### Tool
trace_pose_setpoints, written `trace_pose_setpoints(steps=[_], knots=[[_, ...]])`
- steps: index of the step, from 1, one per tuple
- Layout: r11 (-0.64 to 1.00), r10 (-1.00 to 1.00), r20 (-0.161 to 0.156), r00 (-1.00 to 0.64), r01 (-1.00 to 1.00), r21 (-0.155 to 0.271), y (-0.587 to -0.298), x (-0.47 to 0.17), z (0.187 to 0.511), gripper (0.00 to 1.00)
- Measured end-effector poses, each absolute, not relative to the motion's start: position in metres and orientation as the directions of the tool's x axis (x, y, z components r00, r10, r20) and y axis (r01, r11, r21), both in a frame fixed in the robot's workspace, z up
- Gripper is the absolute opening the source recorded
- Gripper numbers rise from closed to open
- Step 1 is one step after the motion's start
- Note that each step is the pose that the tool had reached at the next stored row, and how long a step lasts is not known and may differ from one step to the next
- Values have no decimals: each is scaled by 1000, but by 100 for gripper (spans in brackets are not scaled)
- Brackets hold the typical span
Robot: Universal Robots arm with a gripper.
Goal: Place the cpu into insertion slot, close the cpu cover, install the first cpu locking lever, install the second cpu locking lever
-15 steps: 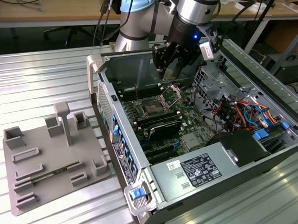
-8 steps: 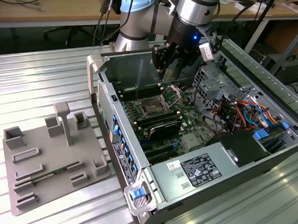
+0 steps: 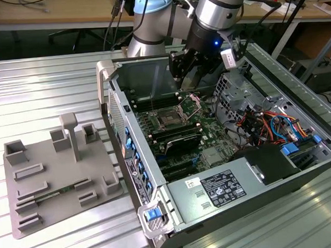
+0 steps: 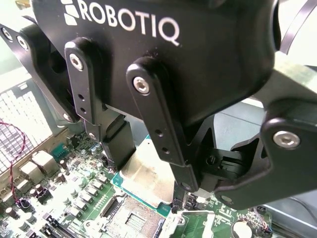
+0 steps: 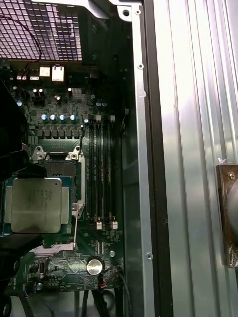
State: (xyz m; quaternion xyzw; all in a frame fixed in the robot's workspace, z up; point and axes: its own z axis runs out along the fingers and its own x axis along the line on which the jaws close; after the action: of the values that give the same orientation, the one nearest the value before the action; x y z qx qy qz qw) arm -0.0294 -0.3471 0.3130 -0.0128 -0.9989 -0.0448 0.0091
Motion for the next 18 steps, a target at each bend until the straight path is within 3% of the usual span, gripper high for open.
trace_pose_setpoints(steps=[18], knots=[[996, 25, 19, -1000, 26, 89, -347, -29, 308, 55]])
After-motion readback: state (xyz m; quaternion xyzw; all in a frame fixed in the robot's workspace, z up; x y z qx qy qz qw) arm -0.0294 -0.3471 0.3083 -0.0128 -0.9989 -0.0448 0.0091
